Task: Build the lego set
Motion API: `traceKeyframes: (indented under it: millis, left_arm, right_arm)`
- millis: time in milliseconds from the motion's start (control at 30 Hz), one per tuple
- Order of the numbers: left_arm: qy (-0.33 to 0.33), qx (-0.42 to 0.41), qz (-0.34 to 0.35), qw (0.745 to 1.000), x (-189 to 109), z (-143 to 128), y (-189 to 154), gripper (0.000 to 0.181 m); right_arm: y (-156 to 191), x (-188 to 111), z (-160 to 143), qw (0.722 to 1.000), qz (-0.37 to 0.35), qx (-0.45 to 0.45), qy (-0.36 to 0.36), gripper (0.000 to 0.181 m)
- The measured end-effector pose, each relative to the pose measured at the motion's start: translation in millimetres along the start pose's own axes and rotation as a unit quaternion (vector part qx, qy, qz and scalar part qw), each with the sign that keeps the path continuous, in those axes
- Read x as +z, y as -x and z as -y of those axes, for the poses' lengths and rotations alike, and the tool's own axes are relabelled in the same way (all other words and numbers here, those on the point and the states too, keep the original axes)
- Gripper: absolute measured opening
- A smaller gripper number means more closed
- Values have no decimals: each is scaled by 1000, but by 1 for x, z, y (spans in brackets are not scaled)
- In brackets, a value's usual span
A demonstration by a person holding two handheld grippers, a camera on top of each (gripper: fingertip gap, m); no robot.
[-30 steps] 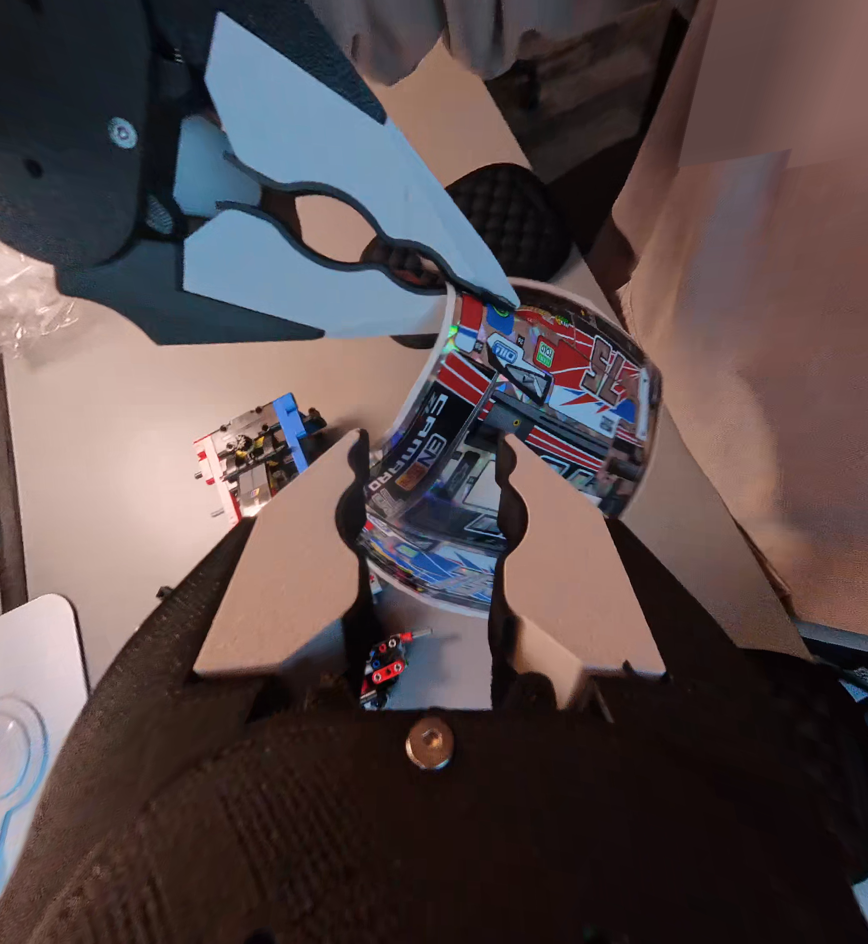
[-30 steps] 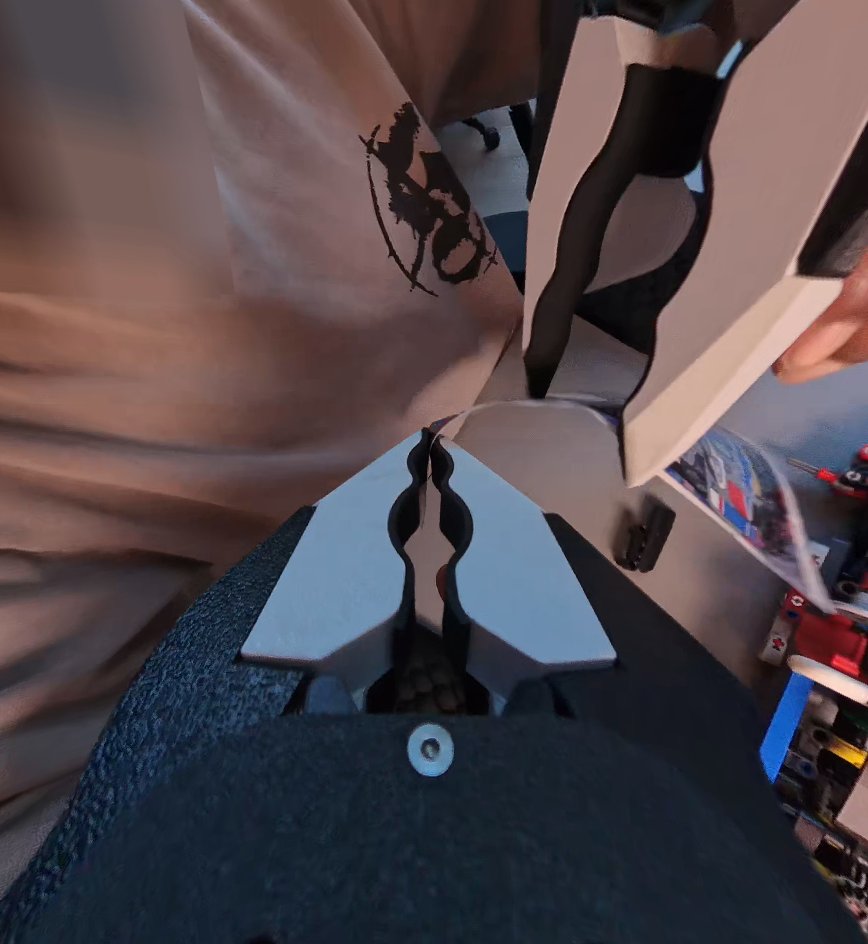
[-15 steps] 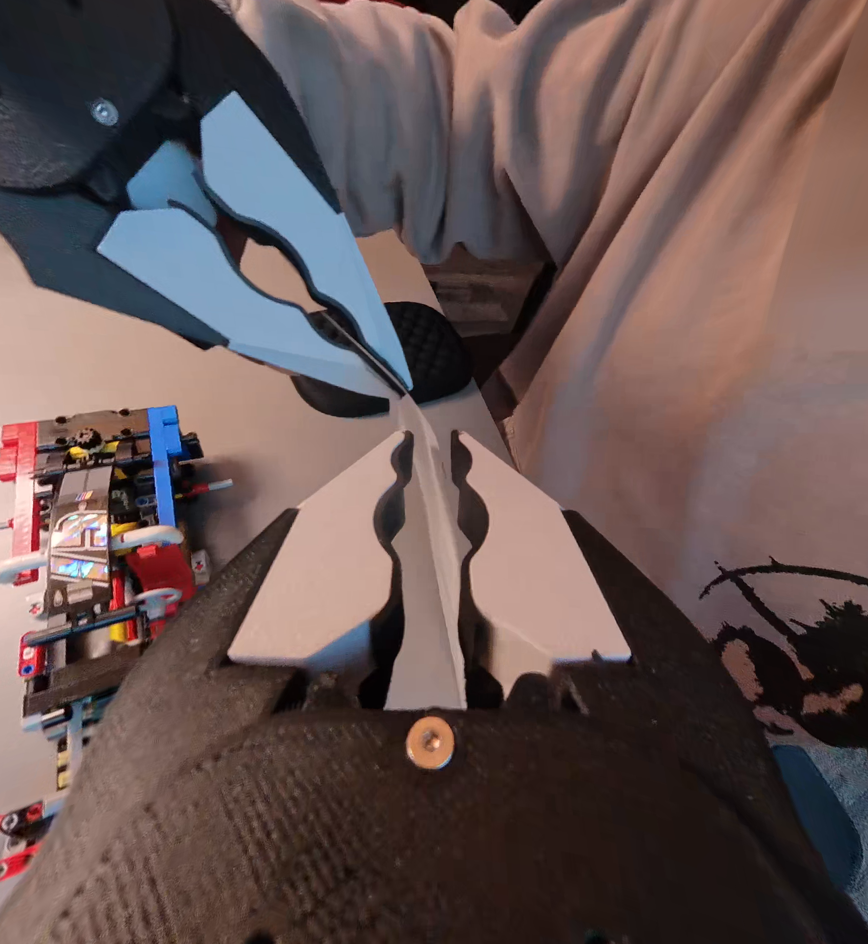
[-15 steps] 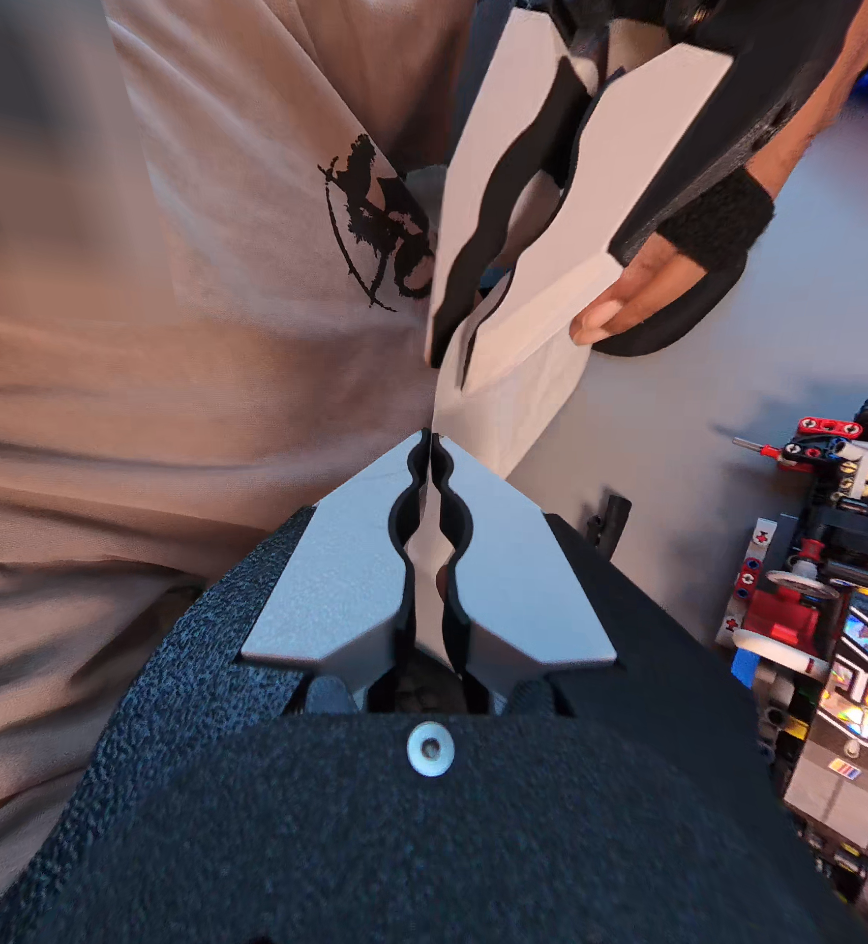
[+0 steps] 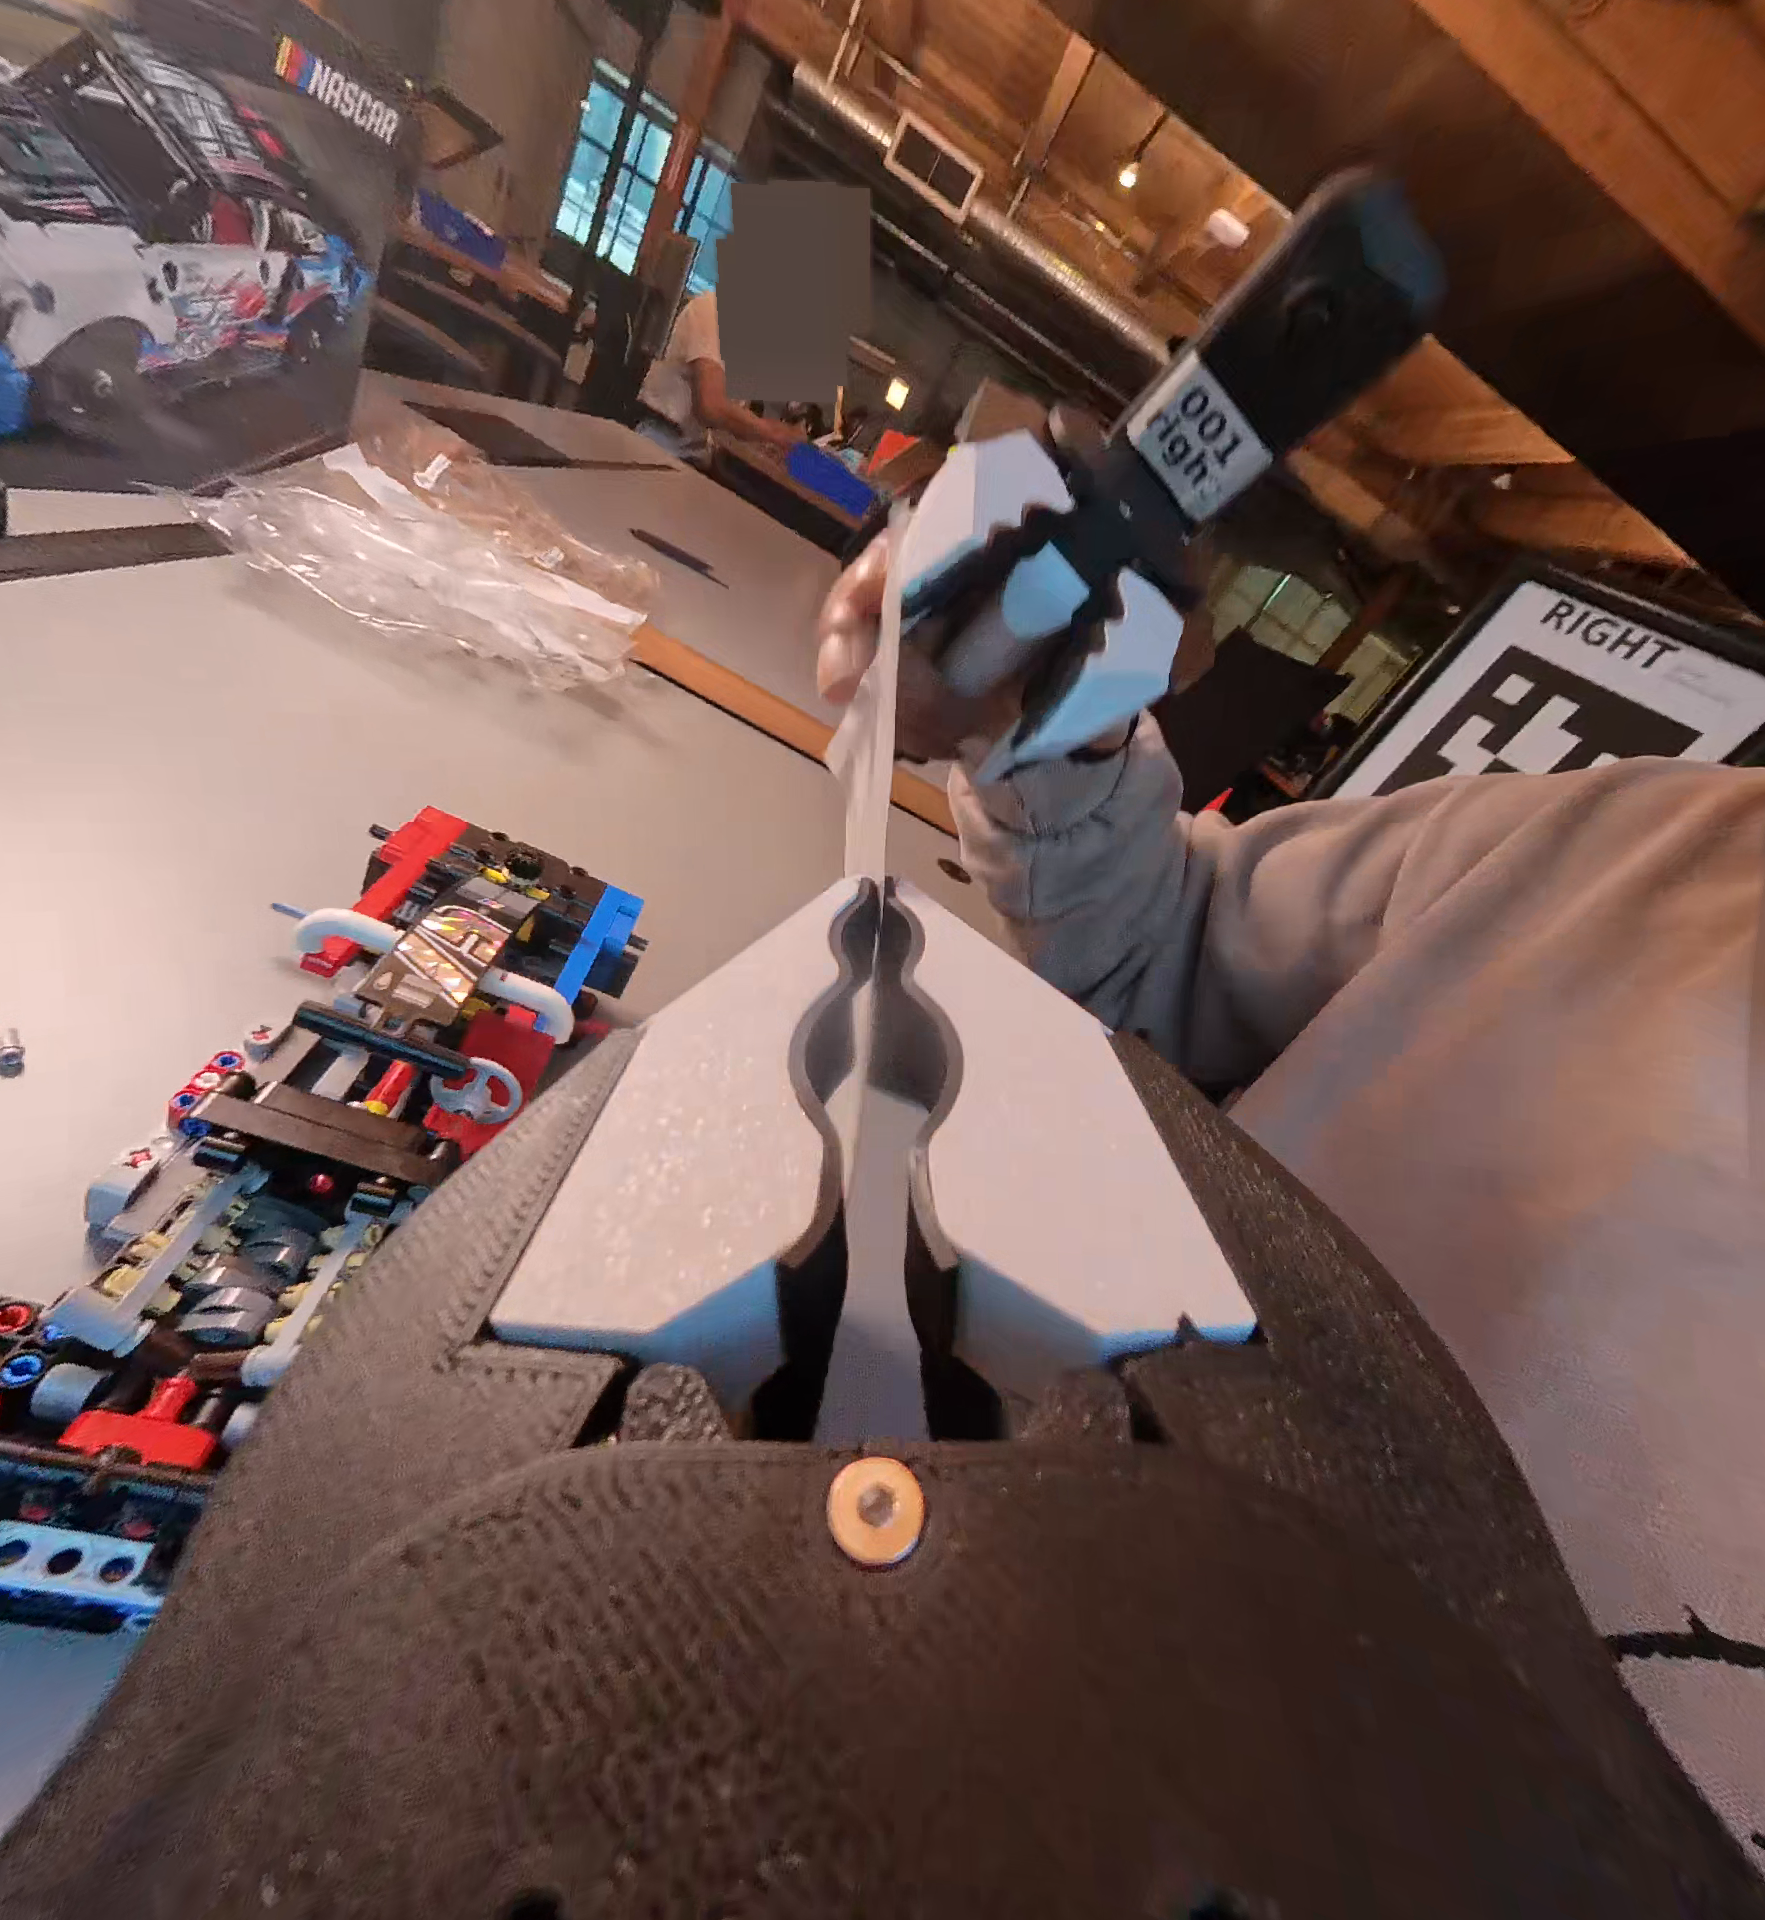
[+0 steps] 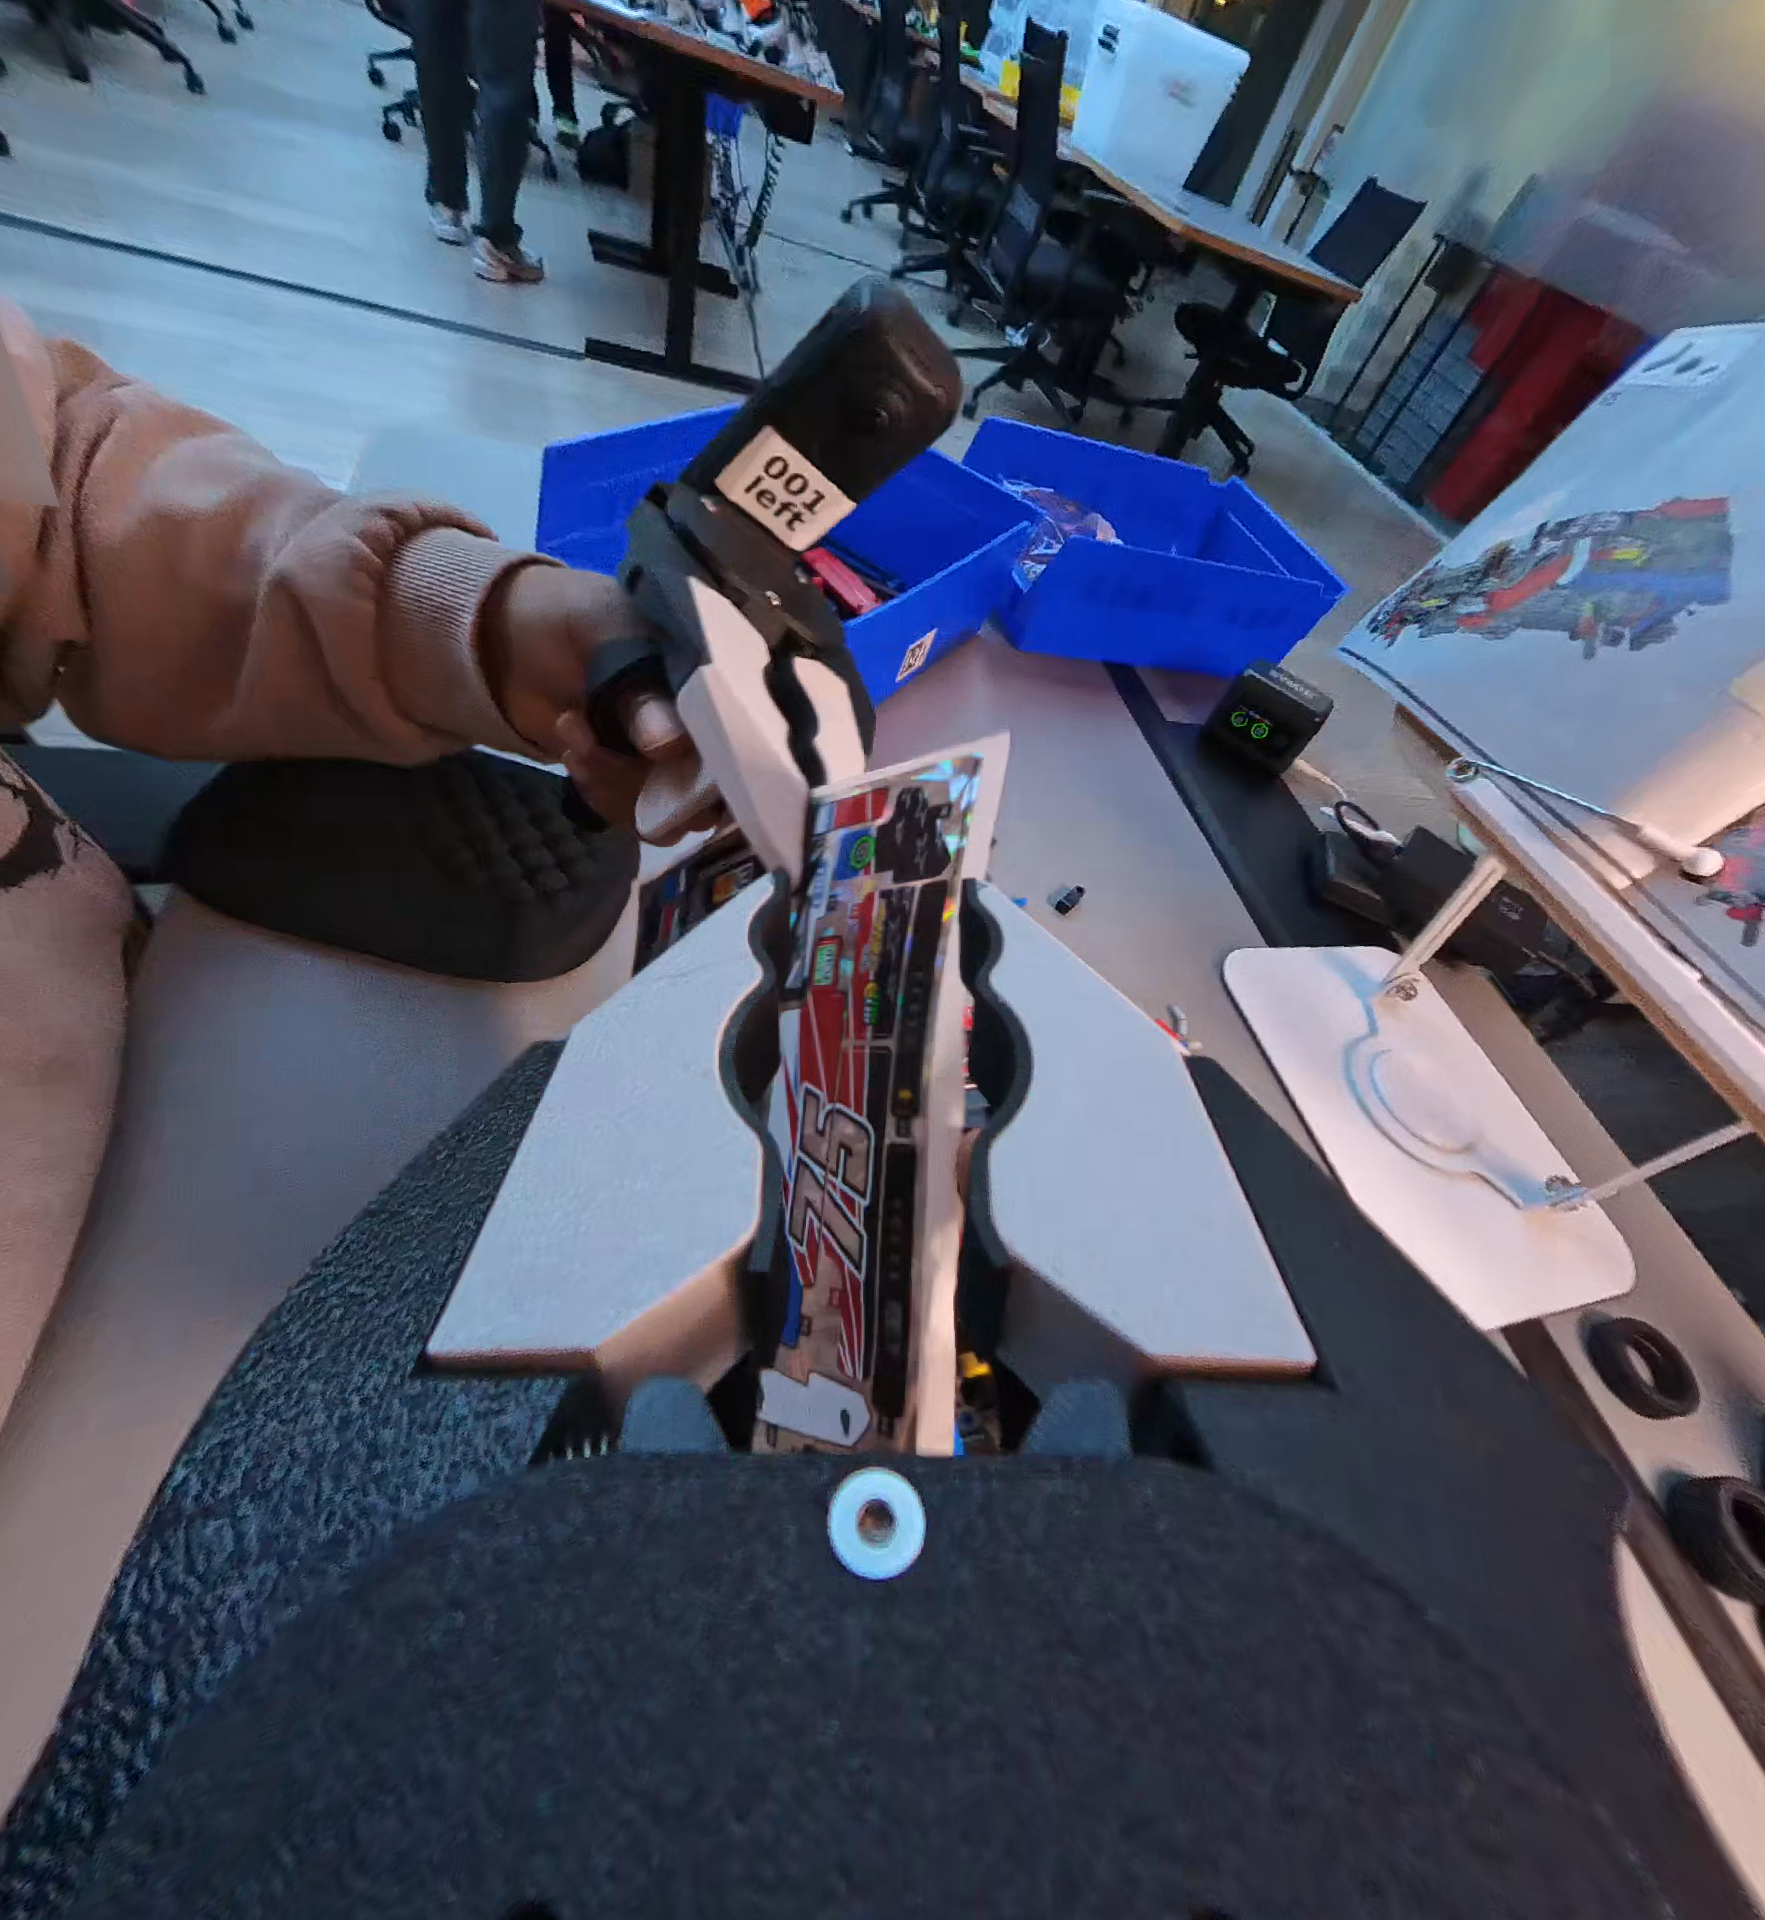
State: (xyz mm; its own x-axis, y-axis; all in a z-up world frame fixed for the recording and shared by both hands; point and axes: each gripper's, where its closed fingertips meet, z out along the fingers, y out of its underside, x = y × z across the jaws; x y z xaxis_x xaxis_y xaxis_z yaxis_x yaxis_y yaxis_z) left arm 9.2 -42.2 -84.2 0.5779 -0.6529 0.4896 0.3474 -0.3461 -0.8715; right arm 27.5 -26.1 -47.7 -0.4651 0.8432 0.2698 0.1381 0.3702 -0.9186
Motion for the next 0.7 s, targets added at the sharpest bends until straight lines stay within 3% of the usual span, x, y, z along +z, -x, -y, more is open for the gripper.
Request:
traceKeyframes:
  millis: [100, 200, 233, 367, 533, 700]
  left_arm:
    - [-25, -8, -11, 1000, 2, -2, -2, 0]
    - [-37, -24, 18, 999, 3, -2, 8, 0]
    - [-43, -28, 26, 998, 2, -2, 10, 0]
    - [-54, -28, 45, 997, -3, 1, 18, 0]
    - [-44, -2, -1, 999, 5, -1, 1, 0]
    - [-36, 24, -27, 999, 4, -3, -10, 0]
  right_arm:
    - [4, 15, -24, 991, -95, -85, 40, 42]
    - [-20, 8, -24, 953, -222, -194, 66, 52]
    - [-22, 3, -20, 951, -229, -199, 66, 52]
    - [11, 12, -10, 989, -106, -101, 29, 42]
    - [13, 38, -40, 988, -89, -108, 66, 40]
    - [26, 44, -40, 996, -25, -73, 44, 24]
